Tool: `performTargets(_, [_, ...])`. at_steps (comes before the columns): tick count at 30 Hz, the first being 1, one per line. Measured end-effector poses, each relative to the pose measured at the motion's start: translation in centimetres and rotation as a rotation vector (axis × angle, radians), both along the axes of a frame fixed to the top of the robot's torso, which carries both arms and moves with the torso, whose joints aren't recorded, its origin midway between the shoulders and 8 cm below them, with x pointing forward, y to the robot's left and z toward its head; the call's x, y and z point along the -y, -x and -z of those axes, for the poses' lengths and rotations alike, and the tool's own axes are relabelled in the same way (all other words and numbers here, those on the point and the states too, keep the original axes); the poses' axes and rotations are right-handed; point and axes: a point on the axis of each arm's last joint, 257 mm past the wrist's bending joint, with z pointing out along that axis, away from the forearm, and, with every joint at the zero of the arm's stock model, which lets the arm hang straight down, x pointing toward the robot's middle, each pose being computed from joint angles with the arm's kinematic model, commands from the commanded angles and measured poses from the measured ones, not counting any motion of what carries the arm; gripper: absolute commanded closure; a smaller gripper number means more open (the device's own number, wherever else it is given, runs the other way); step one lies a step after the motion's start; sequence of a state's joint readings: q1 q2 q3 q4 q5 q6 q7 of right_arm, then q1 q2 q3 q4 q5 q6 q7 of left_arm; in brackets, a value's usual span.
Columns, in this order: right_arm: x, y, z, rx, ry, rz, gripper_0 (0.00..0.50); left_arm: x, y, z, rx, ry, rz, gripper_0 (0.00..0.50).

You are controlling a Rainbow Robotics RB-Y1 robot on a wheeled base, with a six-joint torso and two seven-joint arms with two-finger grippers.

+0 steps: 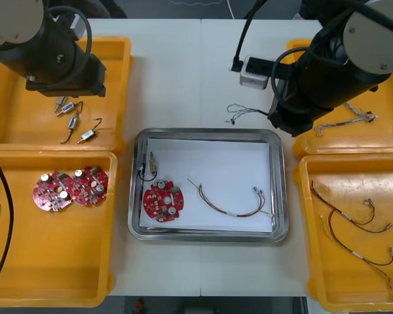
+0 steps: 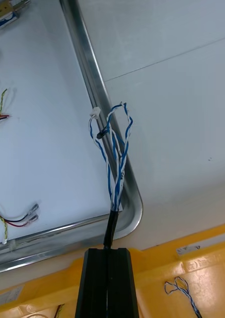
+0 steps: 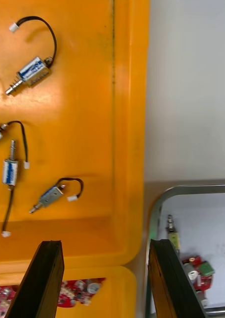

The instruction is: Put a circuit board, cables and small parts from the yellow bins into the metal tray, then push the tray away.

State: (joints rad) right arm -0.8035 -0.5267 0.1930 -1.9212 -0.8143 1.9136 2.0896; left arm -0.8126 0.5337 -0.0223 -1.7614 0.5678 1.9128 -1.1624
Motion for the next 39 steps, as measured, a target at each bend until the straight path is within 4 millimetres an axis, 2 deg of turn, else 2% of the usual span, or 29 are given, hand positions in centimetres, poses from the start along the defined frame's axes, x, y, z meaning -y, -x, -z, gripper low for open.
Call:
performTargets(6, [-2.6, 0.7, 2.1, -0.003, 0.033, -0.077, 0.500, -3.3, -0.9, 0.5, -0.017, -0.035, -0.057, 0.000])
performTargets(11, [-4.4, 1.3, 3.8, -0.003, 0.058, -0.133, 0.500, -5.3, -1.1, 0.9, -0.042, -0.016, -0.096, 0.000])
performTargets(18, [-6.0, 1.1, 6.3, 0.035, 0.072, -0.164, 0.500, -7.7, -1.1, 1.5, -0.066, -0.083, -0.006, 0.000])
performTargets(24, [-5.9, 1.1, 9.1, 0.047, 0.074, -0.151, 0.500, -9.0, -1.7, 1.5, -0.055, -0.117, 0.035, 0.000])
performTargets(30, [-5.8, 1.4, 11.5, 0.064, 0.099, -0.154, 0.500, -10.0, -3.7, 1.6, 0.000, -0.074, -0.001, 0.000])
performTargets(35, [-6.2, 1.4, 12.8, 0.090, 0.104, -0.180, 0.500, -10.6, -5.2, 2.1, 0.034, -0.058, -0.020, 0.000])
performTargets(39, [-5.7, 0.8, 13.7, 0.085, 0.105, -0.165, 0.500, -11.1, -6.1, 2.4, 0.057, -0.058, -0.027, 0.000])
